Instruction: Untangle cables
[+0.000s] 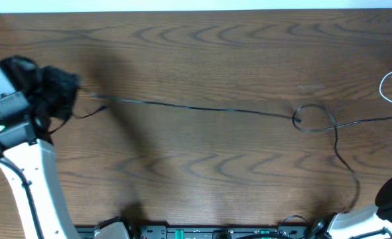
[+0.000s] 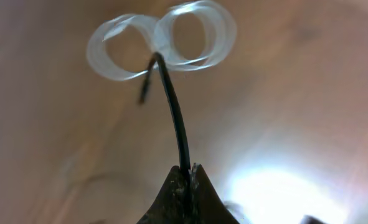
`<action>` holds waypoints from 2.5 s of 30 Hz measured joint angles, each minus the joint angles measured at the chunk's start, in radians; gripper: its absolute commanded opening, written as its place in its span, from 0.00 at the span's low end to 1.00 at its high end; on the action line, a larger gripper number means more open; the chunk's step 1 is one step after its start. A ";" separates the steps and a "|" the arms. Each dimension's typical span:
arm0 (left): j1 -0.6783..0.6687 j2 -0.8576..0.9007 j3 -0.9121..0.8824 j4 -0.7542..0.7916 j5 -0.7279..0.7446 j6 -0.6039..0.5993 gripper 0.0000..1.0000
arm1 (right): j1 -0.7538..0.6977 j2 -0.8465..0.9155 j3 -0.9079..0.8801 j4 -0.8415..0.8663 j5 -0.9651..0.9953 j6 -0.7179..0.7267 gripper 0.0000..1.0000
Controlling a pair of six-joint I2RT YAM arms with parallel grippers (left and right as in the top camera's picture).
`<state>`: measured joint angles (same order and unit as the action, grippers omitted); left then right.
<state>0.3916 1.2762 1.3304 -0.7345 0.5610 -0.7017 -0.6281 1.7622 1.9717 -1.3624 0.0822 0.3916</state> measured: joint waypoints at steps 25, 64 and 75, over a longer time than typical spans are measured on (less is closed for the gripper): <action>-0.291 0.000 0.000 -0.160 0.060 0.434 0.08 | 0.216 0.000 -0.129 -0.220 -0.316 -0.366 0.64; -0.291 0.000 0.000 -0.188 0.038 0.441 0.08 | 0.394 0.006 -0.826 0.530 -0.196 -0.462 0.01; -0.291 0.000 0.000 -0.189 0.038 0.441 0.08 | 0.248 0.010 -0.223 0.404 -0.094 -0.360 0.01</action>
<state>0.1009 1.2762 1.3304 -0.9237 0.5987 -0.2607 -0.3798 1.7718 1.7485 -0.9588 -0.0120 0.0319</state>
